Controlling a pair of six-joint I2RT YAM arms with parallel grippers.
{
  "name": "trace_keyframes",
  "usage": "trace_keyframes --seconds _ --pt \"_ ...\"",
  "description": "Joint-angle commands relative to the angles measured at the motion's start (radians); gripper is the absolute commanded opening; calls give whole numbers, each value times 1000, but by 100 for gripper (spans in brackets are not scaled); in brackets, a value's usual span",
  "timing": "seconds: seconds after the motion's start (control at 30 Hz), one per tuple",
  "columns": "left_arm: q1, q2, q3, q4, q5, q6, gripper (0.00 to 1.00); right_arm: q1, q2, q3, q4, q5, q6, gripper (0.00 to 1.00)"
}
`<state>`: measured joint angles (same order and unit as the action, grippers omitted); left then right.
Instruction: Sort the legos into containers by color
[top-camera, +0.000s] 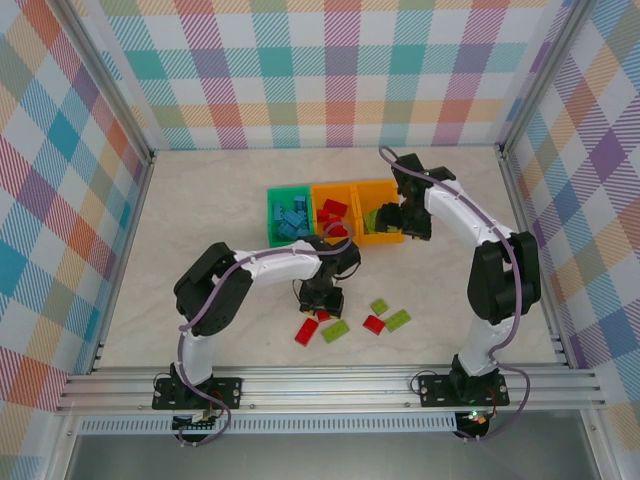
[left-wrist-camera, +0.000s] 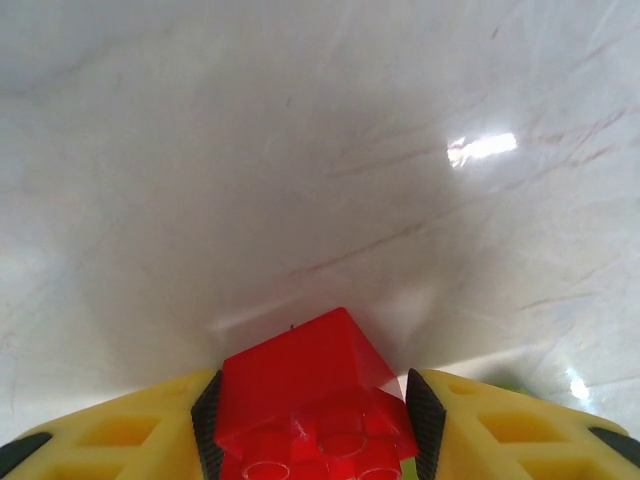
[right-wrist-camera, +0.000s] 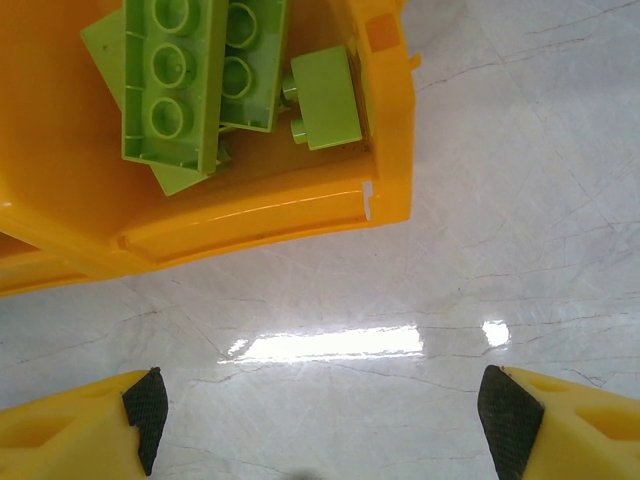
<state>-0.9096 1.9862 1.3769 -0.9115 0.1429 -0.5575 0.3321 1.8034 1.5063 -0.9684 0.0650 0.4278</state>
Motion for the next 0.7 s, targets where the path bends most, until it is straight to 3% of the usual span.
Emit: trace_keyframes --seconds 0.0,0.5,0.67 --pt "-9 36 62 -53 -48 23 51 -8 -40 -16 -6 6 -13 83" --pt "57 138 249 -92 -133 127 38 -14 -79 -44 -1 12 -15 83" --pt "60 154 276 -109 -121 128 40 -16 -85 -49 -4 13 -19 83"
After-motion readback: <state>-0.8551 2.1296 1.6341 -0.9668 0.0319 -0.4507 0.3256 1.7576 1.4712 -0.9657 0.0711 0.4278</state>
